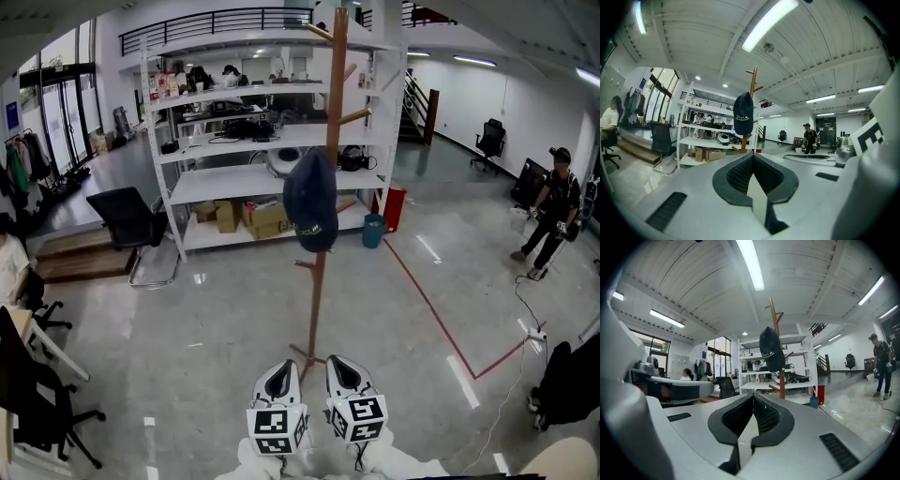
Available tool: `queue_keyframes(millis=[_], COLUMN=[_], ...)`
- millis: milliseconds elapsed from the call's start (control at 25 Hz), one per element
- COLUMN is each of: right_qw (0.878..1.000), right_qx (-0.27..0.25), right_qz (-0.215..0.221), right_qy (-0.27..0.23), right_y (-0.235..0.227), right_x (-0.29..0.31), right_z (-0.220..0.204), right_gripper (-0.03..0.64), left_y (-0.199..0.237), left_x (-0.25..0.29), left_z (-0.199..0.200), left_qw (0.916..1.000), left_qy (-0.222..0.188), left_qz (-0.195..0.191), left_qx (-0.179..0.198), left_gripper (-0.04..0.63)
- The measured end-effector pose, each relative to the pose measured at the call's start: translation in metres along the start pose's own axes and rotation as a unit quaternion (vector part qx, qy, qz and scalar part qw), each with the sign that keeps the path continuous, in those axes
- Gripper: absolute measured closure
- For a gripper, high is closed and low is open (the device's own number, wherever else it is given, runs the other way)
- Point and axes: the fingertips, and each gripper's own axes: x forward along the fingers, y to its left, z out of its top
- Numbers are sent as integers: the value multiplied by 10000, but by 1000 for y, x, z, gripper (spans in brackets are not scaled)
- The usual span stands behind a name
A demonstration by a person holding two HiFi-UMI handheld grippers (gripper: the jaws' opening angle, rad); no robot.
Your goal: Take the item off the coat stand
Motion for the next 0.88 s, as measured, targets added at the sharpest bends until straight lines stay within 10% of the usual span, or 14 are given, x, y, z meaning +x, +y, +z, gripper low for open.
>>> queue_keyframes(millis=[880], right_qw=[9987], right_qx=[42], right_qz=[-493], right_qy=[108], right_y=[0], right_x=[64], right_z=[1], right_gripper=[607], left_y=[43], left_x=[57], left_z=[-5], left_qw=[9983], left_qy=[215], left_qz=[-534], left_qx=[-89], left_gripper=[595])
